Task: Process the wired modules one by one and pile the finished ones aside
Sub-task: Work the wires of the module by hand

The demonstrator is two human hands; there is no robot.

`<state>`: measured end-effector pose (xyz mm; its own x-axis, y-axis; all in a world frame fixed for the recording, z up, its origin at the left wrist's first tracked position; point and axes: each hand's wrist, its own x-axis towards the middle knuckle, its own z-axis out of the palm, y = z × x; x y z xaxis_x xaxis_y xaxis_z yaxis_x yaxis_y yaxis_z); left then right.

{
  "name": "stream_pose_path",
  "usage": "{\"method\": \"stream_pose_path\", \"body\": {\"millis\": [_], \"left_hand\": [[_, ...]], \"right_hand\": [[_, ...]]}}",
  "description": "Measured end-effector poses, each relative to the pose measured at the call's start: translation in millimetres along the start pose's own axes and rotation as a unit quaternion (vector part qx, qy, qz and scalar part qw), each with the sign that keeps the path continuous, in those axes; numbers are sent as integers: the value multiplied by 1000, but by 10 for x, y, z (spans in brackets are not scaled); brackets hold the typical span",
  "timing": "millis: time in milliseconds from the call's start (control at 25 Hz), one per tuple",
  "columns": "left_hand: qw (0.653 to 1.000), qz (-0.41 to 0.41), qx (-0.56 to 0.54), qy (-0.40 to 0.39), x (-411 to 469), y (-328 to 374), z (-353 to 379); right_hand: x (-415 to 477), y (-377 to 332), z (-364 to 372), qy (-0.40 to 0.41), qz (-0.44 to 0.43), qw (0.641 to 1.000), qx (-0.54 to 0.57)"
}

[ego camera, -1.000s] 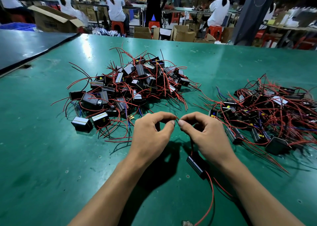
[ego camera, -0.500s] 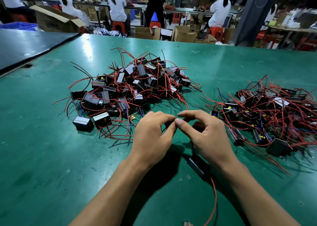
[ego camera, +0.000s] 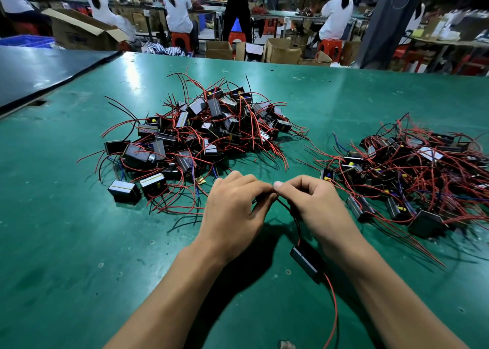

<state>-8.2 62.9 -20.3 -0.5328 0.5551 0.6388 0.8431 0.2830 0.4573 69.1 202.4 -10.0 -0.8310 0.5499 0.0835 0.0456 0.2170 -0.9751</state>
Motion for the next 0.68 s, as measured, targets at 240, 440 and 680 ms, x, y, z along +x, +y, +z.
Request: {"method": "stream_pose_path", "body": {"millis": [240,440,680], "left_hand": [[999,-30,-27,-9,-4,-47,10],[998,-43,-51,-17,-3,-84,-4],[995,-50,-82,-30,9,-68,-11]], "right_hand": [[-31,8,-84,-10,-214,966,-147],[6,35,-179,-55,-228,957,-168],[14,14,-179,-49,-199,963,-174]]}}
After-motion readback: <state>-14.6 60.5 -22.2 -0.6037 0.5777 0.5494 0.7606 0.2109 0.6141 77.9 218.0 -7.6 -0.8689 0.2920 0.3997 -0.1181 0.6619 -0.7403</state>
